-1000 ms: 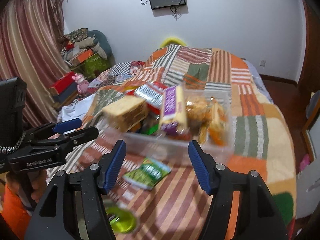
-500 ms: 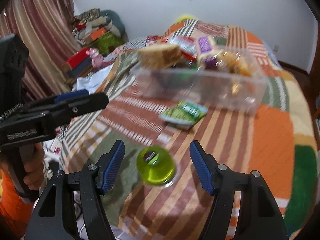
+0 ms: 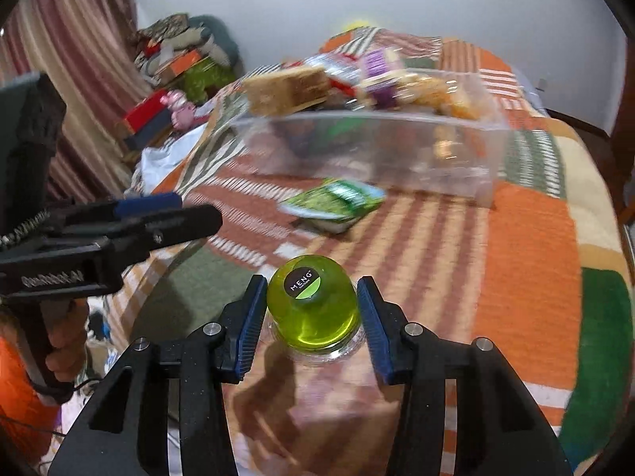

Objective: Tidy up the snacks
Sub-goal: 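Grasp the green pea snack bag with the left tool while the right tool grasps the jelly cup, then lower the pea bag into the box with the left tool while the right tool places the jelly cup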

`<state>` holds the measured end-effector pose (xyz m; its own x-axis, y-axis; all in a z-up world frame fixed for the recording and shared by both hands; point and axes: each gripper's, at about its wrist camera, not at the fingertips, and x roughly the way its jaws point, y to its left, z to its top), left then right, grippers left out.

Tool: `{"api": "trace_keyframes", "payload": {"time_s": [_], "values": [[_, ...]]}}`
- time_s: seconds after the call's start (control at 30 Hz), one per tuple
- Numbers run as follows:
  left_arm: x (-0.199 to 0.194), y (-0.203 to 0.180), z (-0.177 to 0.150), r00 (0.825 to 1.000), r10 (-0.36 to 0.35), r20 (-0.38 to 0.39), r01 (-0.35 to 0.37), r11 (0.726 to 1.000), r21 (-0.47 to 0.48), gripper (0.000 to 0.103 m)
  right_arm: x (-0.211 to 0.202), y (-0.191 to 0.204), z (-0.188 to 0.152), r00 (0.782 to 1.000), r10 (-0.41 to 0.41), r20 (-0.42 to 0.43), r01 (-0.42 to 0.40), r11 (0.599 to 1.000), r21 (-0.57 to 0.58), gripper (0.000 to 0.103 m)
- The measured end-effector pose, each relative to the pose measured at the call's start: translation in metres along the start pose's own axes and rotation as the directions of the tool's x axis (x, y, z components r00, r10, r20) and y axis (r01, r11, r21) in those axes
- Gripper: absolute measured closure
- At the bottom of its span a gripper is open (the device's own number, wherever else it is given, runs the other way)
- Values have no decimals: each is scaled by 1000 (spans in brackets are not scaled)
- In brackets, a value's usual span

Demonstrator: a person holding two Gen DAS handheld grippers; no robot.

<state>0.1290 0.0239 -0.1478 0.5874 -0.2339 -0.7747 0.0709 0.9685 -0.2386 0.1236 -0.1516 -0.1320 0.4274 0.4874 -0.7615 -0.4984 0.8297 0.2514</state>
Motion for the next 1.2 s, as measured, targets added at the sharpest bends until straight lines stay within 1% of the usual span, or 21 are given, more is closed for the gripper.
{"api": "trace_keyframes", "payload": {"time_s": [0.23,0.37,0.5,0.6,0.63,0.7,0.83,0.93,1.2], "values": [[39,-28,16,998,-19,-53,21,999,37,26,-26,-36,5,995,-65,78,59,995,77,60],[68,-38,24,994,-27,-103,30,999,32,26,-33,-49,2,993,-74,94,65,992,105,60],[94,-40,30,991,-2,-133,4,1000,19,26,-34,-61,0,993,-71,96,58,990,132,60],[106,-41,32,992,31,-125,-29,999,17,27,-34,-66,-1,993,-67,95,53,988,146,60],[109,-44,33,992,46,-115,-43,999,24,33,-34,-68,-1,993,-67,94,52,987,149,60],[110,-48,32,992,69,-106,-65,997,47,45,-35,-70,-1,993,-66,95,51,987,155,60],[106,-51,28,995,36,-97,-31,998,49,45,-34,-72,1,993,-64,96,49,986,159,60],[97,-50,26,996,29,-84,-25,999,46,45,-37,-72,4,992,-65,106,48,987,156,60],[51,-58,33,1000,11,19,-12,997,73,45,-43,-68,21,987,-69,143,48,989,143,60]]}}
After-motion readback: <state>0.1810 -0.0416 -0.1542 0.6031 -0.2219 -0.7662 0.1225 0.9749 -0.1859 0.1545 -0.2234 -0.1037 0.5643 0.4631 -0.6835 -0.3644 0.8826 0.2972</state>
